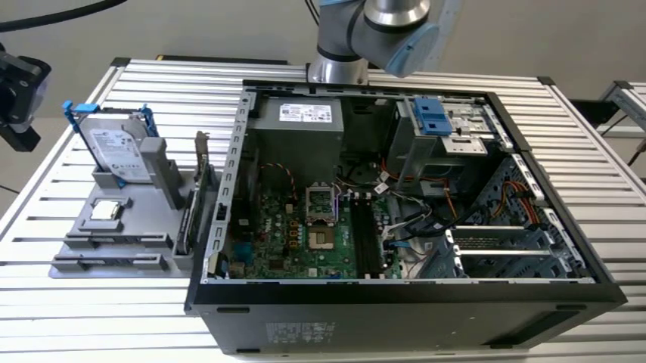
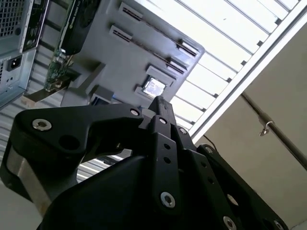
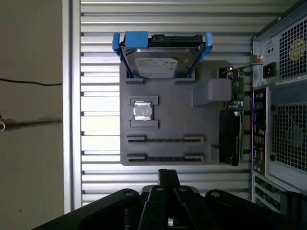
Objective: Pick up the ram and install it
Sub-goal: 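Pick up the ram and move it above insertion slot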
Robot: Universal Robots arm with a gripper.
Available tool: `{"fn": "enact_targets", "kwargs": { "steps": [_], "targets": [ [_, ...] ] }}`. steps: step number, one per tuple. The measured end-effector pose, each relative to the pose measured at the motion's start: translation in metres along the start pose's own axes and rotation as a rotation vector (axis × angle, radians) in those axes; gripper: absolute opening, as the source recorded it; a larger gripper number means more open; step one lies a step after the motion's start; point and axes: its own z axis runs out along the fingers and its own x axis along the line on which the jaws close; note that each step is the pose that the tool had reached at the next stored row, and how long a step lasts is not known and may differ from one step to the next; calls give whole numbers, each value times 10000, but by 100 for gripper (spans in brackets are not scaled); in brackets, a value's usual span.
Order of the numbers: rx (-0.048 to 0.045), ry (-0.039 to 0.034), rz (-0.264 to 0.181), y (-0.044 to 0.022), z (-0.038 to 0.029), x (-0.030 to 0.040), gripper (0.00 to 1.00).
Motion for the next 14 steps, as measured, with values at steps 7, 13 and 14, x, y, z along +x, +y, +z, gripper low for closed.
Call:
{"fn": "enact_targets", "kwargs": {
  "steps": [7,13,14],
  "targets": [
    [-8,19,-407,-13,0,0,0],
    [-9,26,-523,-15,4,0,0],
    [-10,28,-548,-15,6,0,0]
  ]
}}
